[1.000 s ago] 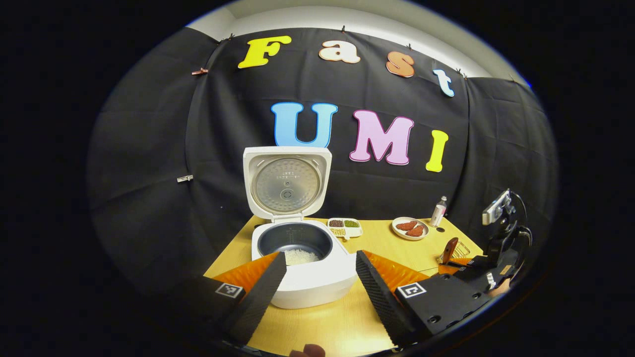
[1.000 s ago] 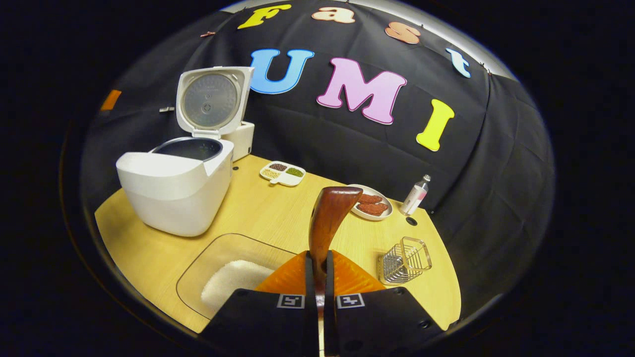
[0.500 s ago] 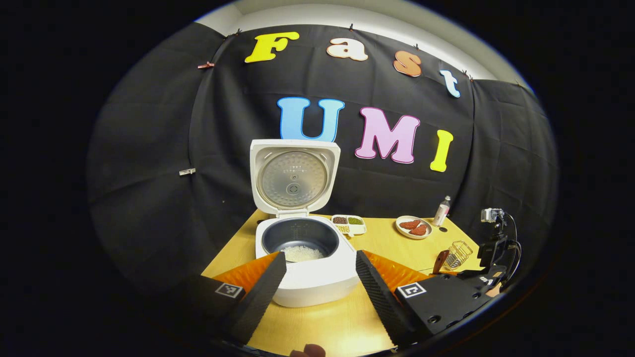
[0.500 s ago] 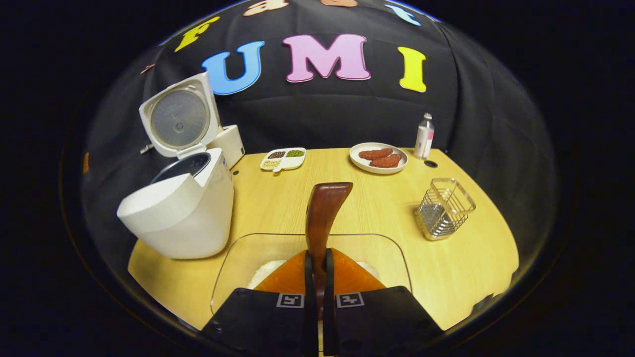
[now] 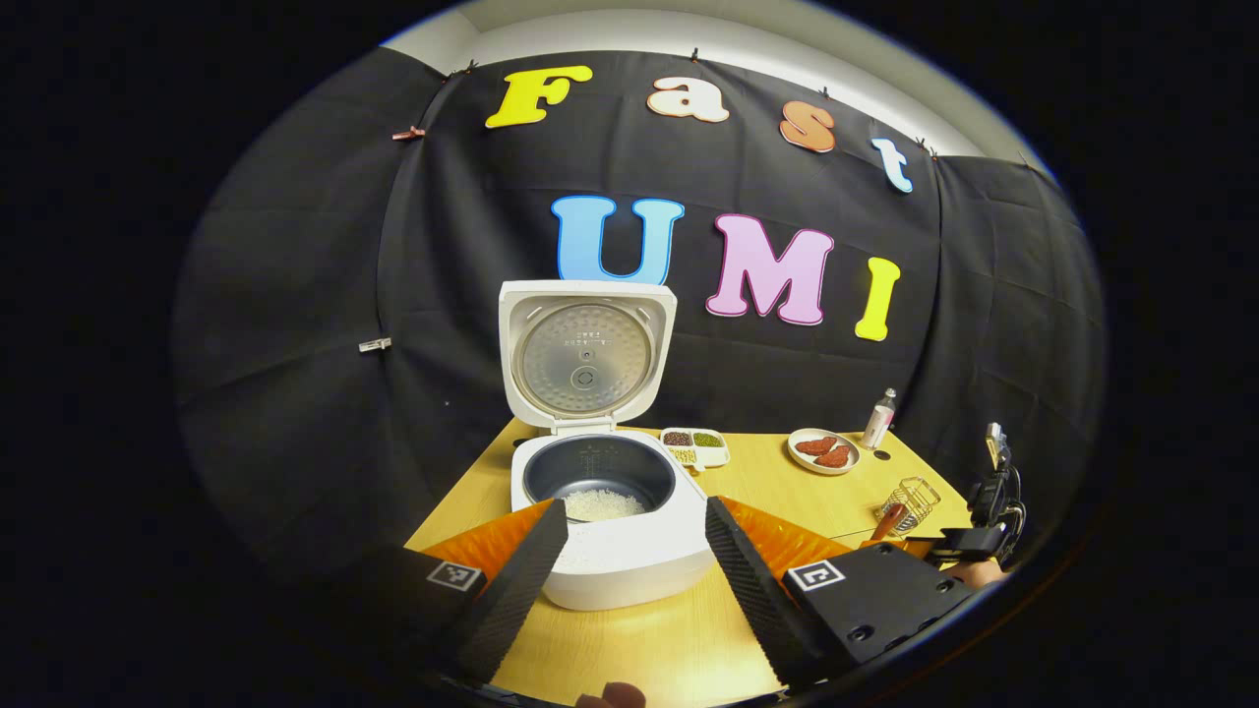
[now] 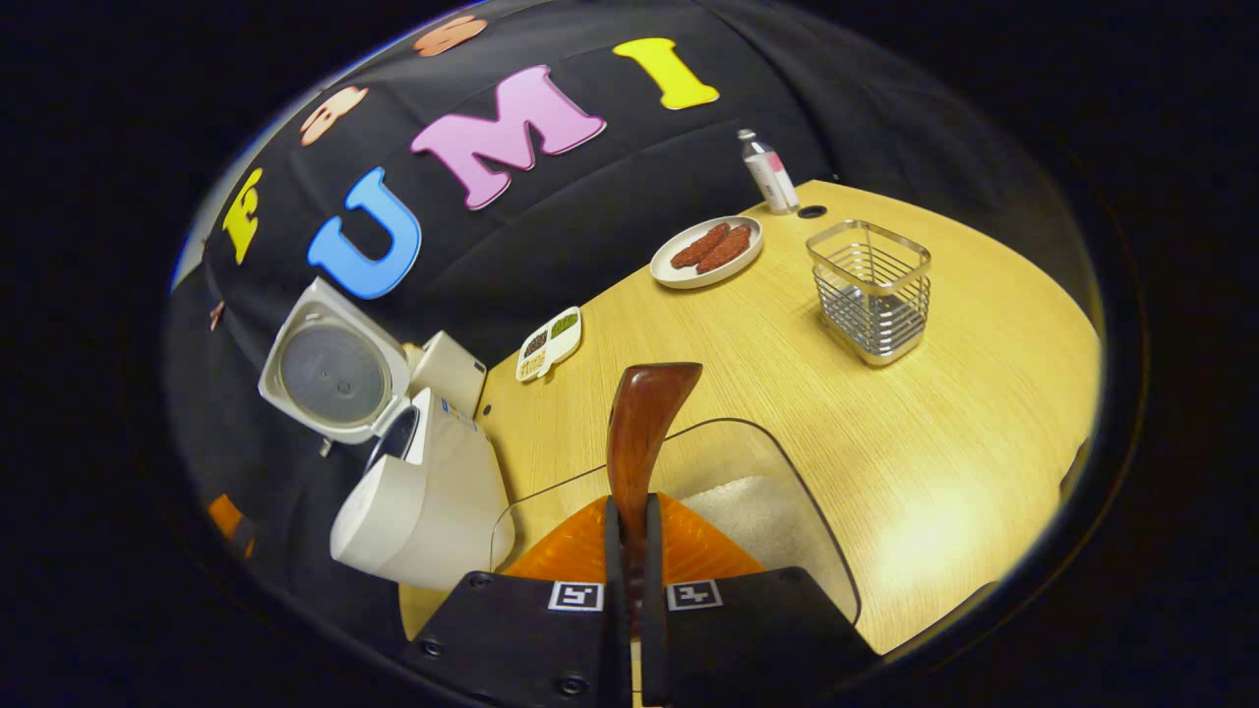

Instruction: Close the left gripper, press the button to open the rice cooker; take a wooden spoon from the chopstick holder with the right hand, scoop a spoonful of rice and pour it into the rice cooker, then put the wooden spoon back into the chopstick holder.

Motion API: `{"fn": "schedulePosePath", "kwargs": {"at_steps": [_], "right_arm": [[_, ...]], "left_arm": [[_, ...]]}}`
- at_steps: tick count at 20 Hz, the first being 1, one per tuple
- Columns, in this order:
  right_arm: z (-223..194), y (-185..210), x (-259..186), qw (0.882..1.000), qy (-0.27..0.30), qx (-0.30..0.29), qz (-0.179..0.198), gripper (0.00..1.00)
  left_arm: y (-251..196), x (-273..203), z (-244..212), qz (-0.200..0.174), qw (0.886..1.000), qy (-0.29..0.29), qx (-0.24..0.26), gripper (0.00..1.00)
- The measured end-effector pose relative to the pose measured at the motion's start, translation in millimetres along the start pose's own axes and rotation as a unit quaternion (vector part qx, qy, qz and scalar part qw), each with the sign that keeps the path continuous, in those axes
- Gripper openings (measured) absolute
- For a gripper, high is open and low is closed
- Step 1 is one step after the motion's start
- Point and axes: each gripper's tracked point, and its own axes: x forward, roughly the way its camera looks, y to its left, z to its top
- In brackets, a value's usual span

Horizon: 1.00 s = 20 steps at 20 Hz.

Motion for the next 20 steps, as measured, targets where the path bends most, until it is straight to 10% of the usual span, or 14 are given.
{"fn": "schedulePosePath", "kwargs": {"at_steps": [20], "right_arm": [[101.4, 54.4, -71.5, 0.971, -0.079, 0.203, 0.094, 0.08]], "left_arm": [[-5.2, -12.5, -4.3, -0.001, 1.000, -0.001, -0.008, 0.97]]}}
